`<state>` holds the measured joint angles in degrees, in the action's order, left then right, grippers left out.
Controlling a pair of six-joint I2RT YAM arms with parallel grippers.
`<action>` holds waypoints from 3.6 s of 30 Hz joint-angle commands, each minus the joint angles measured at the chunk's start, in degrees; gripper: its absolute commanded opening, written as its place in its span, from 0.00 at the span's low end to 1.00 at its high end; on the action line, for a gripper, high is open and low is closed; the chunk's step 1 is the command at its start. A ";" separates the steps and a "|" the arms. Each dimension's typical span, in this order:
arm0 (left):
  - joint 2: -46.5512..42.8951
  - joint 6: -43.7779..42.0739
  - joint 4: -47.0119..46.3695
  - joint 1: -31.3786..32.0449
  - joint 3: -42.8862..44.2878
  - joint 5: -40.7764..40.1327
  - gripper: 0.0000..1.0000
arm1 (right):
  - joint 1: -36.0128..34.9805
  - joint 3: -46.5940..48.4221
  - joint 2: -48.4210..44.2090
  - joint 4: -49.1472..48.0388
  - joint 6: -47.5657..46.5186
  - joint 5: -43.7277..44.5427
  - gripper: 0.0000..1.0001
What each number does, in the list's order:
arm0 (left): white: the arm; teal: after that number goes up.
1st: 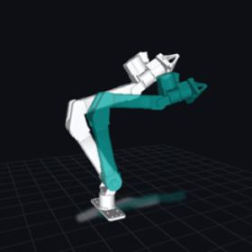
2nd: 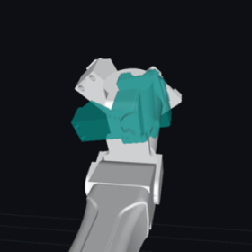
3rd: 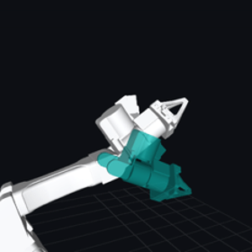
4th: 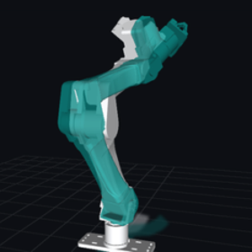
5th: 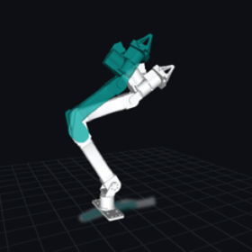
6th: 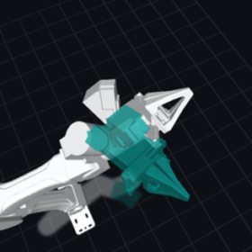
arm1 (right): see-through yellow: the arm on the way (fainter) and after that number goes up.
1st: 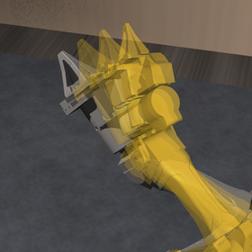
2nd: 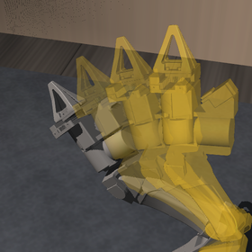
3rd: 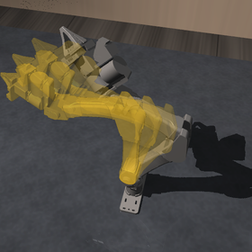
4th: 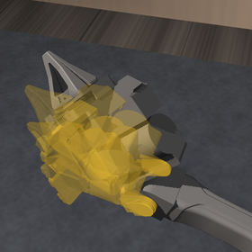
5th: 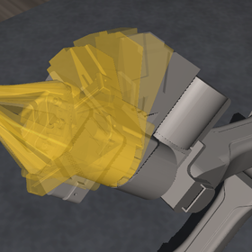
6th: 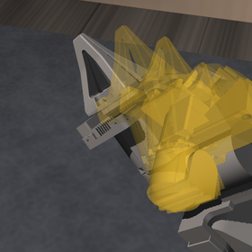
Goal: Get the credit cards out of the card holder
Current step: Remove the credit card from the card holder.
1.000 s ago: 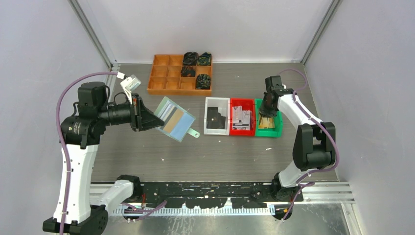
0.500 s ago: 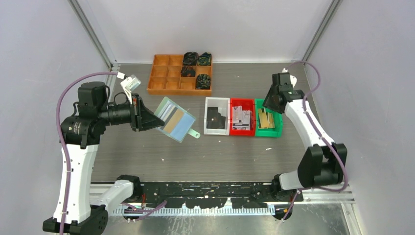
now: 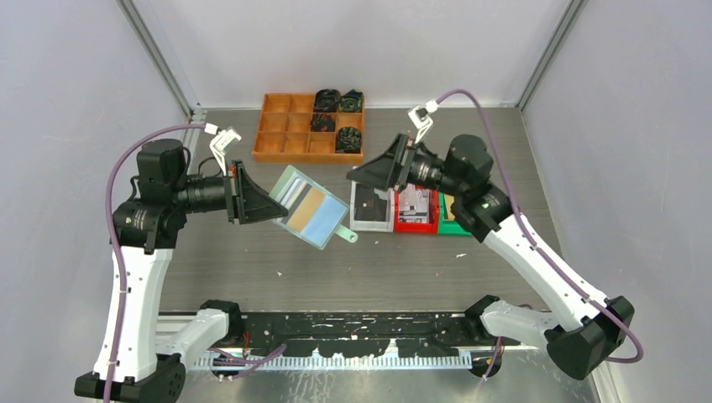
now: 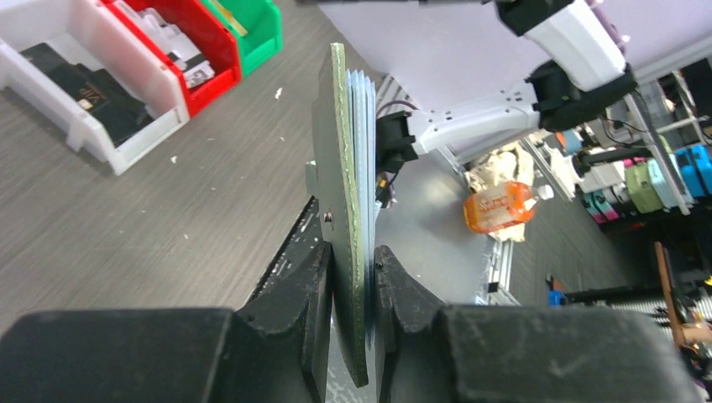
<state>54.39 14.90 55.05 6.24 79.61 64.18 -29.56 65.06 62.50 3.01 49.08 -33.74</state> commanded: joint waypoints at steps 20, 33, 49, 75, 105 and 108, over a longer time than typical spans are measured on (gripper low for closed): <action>-2.95 15.15 -14.88 -0.30 -3.38 9.76 0.00 | -18.21 -10.26 2.61 -29.18 13.08 -4.87 0.52; -2.86 4.84 -6.68 -0.31 -2.08 5.59 0.12 | -18.25 -9.82 1.53 -25.37 14.50 -3.89 0.22; -2.94 0.05 -3.89 -0.31 -4.61 3.79 0.34 | -18.95 -6.15 2.31 -12.46 9.21 -1.46 0.11; -6.74 -0.09 -5.90 -0.30 -6.75 -4.33 0.00 | -25.09 1.13 6.64 1.84 -2.23 8.55 0.05; -15.40 -12.43 -5.56 -0.33 -8.97 -17.82 0.00 | -25.27 3.19 12.08 -0.73 2.77 23.23 0.01; -15.80 -8.44 -7.79 -0.24 -9.46 -12.92 0.00 | -25.28 2.24 12.02 -1.57 3.63 26.04 0.01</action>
<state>40.25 2.79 52.73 6.20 69.89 47.64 -55.53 67.20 76.62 5.04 51.88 -15.31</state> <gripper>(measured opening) 0.145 0.144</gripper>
